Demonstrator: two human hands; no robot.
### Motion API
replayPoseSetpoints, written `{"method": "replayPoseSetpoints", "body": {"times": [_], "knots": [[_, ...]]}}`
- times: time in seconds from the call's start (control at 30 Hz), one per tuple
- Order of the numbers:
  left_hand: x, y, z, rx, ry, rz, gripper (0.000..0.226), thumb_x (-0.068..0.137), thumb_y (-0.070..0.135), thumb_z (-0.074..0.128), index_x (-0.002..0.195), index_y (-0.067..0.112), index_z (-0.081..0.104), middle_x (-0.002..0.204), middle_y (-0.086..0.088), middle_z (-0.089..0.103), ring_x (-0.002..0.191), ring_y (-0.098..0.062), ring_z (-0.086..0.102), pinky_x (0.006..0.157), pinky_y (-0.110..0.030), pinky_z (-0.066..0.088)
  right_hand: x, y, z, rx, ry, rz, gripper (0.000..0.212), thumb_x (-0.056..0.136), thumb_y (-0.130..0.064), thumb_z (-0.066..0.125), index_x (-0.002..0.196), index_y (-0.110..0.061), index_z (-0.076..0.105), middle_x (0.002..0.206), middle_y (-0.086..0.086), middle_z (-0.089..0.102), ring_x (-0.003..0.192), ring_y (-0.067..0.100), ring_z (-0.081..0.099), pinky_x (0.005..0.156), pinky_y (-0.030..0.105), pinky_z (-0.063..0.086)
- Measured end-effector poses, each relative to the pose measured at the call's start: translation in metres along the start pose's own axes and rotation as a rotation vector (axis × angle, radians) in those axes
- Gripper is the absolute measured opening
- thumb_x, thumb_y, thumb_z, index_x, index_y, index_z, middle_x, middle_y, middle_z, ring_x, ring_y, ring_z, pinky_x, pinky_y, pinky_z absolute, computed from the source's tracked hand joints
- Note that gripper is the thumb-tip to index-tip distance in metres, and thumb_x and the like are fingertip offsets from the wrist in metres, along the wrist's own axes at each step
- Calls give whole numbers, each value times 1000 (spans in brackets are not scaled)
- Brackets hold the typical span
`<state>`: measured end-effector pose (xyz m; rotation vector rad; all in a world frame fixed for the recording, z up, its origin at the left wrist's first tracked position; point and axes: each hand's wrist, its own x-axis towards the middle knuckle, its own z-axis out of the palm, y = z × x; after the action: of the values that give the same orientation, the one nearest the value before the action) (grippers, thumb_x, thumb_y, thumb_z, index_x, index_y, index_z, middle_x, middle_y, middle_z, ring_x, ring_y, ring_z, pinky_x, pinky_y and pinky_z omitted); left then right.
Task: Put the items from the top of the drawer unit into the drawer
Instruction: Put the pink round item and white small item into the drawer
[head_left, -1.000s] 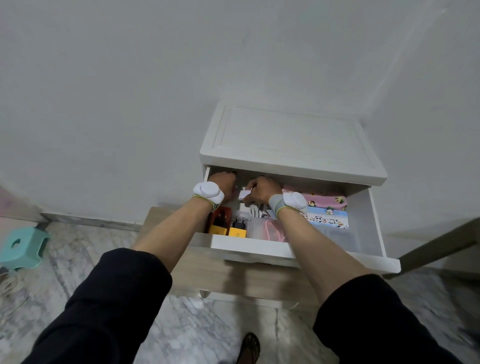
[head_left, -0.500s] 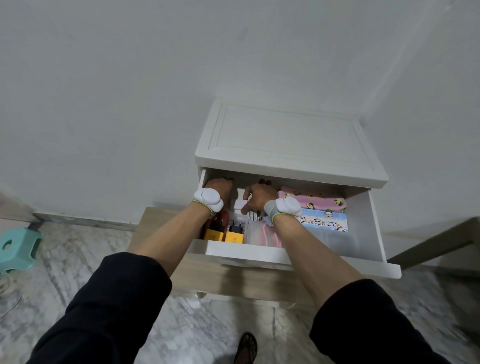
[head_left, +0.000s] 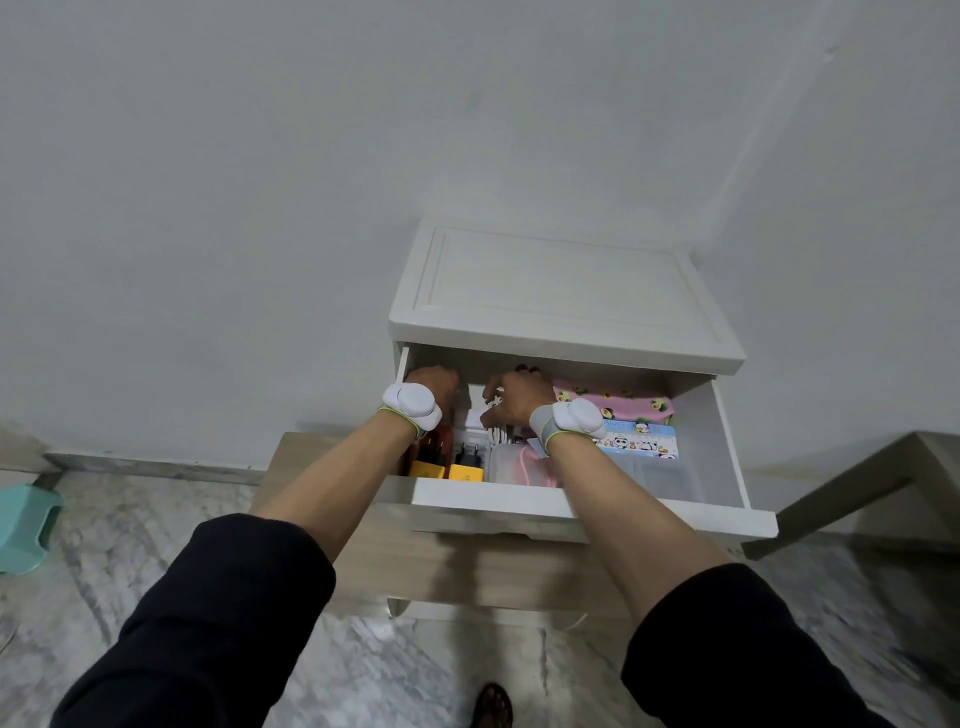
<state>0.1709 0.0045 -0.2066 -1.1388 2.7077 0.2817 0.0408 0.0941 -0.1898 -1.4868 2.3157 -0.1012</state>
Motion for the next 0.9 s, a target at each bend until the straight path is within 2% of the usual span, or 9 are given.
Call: {"method": "replayPoseSetpoints", "body": {"times": [0.17,0.33,0.6,0.67,0.7,0.77,0.87,0.9], "knots": [[-17,7,-13,-26,1,25,29,78,16,62,106,8,63,106,-12,68,95,-31,68,67,-27,49,-22,8,-10,17,26,20,41,73,-36,76,111,-25,68,115,2,70,107,24,64,87,29,51],[-42,31,-22,-41,3,64,44,86,28,59,125,9,55,123,-13,63,109,-32,63,88,-35,53,-61,22,-16,39,78,47,43,73,-36,78,112,-22,67,119,5,68,112,28,61,95,36,51],[-77,65,-31,-149,-21,41,51,82,38,66,125,13,57,125,-8,63,113,-29,60,92,-32,49,-103,52,-27,133,55,65,47,76,-39,76,118,-20,65,134,3,58,118,24,57,93,29,44],[-82,74,-33,-246,-63,23,49,81,36,70,122,12,61,123,-7,63,111,-27,60,89,-29,47,-110,61,-28,145,14,68,46,78,-41,73,118,-21,65,138,2,55,120,23,55,95,29,43],[-84,79,-33,-302,-101,20,45,80,36,71,118,11,64,119,-8,65,103,-25,61,84,-28,48,-115,66,-28,152,0,69,44,79,-42,73,118,-21,65,138,1,55,121,22,54,96,29,43],[-92,89,-34,-411,-193,10,41,79,39,73,109,12,69,106,-6,67,88,-21,61,73,-26,51,-125,75,-31,156,-34,64,43,81,-43,71,117,-20,66,133,1,58,119,22,55,91,27,43],[-106,103,-35,-434,-288,-27,46,76,48,72,109,15,70,102,-1,66,92,-19,61,81,-29,52,-140,89,-34,193,-116,50,44,85,-43,68,119,-16,66,115,3,58,103,22,55,71,20,42],[-110,104,-38,-402,-298,-35,49,75,50,73,111,17,69,100,0,64,91,-19,59,80,-27,50,-142,88,-36,192,-130,51,44,85,-44,66,119,-16,66,118,4,57,105,22,55,74,20,44]]}}
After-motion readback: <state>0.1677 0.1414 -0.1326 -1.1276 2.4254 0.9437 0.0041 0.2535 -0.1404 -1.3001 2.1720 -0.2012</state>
